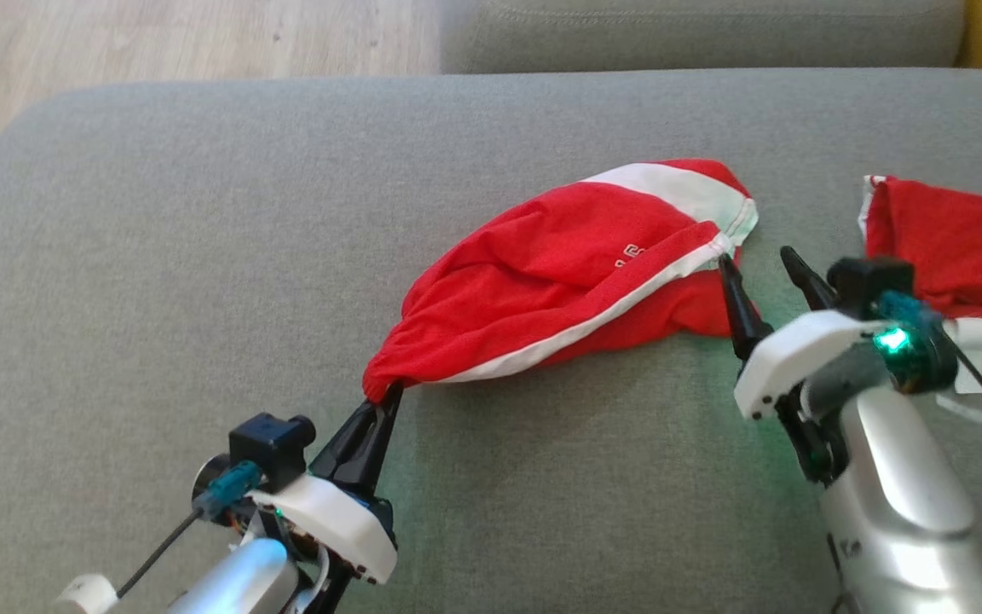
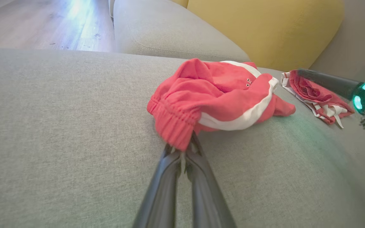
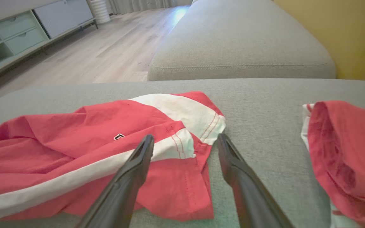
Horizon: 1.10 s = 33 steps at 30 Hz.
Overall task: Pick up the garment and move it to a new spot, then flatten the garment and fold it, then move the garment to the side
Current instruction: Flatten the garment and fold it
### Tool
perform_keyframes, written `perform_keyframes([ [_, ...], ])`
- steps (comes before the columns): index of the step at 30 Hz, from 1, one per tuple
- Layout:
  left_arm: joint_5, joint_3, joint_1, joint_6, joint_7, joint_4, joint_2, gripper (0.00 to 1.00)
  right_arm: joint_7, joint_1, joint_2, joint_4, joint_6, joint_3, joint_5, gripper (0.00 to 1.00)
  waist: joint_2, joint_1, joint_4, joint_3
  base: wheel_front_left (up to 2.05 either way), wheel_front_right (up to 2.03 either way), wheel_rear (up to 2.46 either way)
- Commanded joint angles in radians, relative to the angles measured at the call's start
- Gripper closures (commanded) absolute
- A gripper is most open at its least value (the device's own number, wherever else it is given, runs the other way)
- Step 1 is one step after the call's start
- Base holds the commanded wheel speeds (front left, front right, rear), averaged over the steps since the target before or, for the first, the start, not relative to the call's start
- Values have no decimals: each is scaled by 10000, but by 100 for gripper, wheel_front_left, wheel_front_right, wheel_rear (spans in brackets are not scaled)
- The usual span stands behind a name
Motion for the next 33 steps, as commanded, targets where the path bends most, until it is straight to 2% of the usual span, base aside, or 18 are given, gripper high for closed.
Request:
perform_keyframes([
  [1, 86, 273, -446, 99, -15, -339, 225, 100, 63, -668, -149, 42, 67, 366, -122, 0, 0, 0, 108, 178, 0, 0, 0],
  [9, 129, 159, -589, 85, -23, -311, 88, 100, 114, -1594, -415, 1374, 67, 776, 128, 0, 0, 0, 264, 471, 0, 0, 0],
  [26, 95, 61, -837, -17, -55, -88, -24, 100, -69, -2449, -650, 2787, 67, 1842, 1453, 0, 0, 0, 393, 713, 0, 0, 0],
  [27, 90, 58, -844, -19, -57, -75, -23, 100, -91, -2478, -664, 2834, 67, 1911, 1515, 19, 0, 0, 393, 715, 0, 0, 0],
  [28, 84, 55, -849, -21, -57, -61, -23, 100, -126, -2508, -675, 2869, 67, 1983, 1582, 68, 0, 0, 393, 717, 0, 0, 0],
  [29, 78, 50, -851, -21, -54, -46, -22, 100, -171, -2535, -689, 2898, 67, 2059, 1643, 98, 0, 0, 389, 712, 0, 0, 0],
  [33, 33, 49, -839, -14, -25, 31, 11, 100, -347, -2611, -789, 2963, 67, 2373, 1835, 100, 0, 0, 350, 667, 0, 0, 0],
])
